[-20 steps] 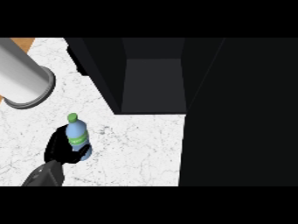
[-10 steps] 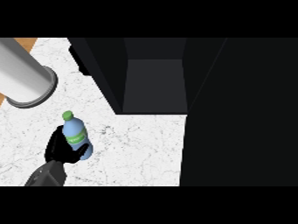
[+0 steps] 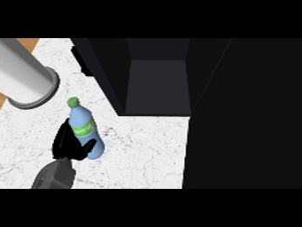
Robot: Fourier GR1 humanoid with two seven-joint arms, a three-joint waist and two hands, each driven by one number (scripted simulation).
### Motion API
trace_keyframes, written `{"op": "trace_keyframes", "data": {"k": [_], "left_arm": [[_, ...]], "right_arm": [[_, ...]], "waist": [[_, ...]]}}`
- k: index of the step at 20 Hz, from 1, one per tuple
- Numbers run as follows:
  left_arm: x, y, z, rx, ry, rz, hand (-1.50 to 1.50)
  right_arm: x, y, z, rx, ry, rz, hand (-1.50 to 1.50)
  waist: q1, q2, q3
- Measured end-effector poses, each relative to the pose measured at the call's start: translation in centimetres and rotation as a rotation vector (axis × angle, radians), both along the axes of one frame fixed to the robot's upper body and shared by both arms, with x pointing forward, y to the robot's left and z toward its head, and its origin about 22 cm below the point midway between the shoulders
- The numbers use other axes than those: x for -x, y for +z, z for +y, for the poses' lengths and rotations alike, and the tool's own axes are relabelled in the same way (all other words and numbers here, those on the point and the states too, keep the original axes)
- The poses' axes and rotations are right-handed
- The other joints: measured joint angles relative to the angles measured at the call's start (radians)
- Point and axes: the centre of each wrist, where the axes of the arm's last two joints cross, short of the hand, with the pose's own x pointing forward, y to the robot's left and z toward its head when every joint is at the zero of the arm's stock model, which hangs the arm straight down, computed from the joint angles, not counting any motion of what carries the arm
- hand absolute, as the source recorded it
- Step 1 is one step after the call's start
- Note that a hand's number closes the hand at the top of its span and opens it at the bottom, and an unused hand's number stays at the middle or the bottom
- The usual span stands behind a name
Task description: Pick up the bottled water, place it into the cabinet and close the cabinet
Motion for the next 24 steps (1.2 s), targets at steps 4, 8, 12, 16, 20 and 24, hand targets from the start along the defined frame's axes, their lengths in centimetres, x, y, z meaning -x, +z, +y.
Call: {"op": "trace_keyframes", "data": {"k": [4,8,12,16,20,24], "left_arm": [[-0.4,2.8,-2.2,-0.020,-0.008,-0.040,1.50],[-1.2,5.7,-4.8,-0.051,-0.015,-0.068,1.50],[-2.5,8.3,-7.9,-0.093,-0.019,-0.092,1.50],[-4.1,11.2,-10.4,-0.130,-0.017,-0.100,1.50],[-4.5,11.6,-10.8,-0.181,0.027,-0.069,1.50],[-4.5,11.6,-11.6,-0.261,0.084,-0.080,1.50]], "right_arm": [[-0.3,-0.2,0.3,-0.007,0.006,0.003,-1.50],[-0.5,-0.3,0.3,-0.012,0.012,0.002,-1.50],[-0.5,-0.3,0.4,-0.014,0.018,-0.004,-1.50],[-0.6,-0.3,1.1,-0.016,0.014,0.003,-1.50],[-0.4,-0.1,0.9,-0.015,0.023,0.007,-1.50],[-0.8,-0.2,1.1,-0.019,0.023,0.004,-1.50]], "waist": [[-0.003,0.001,0.000],[-0.007,0.002,-0.001],[-0.013,0.004,-0.001],[-0.015,0.004,-0.001],[-0.011,0.003,-0.004],[-0.011,-0.001,-0.005]]}}
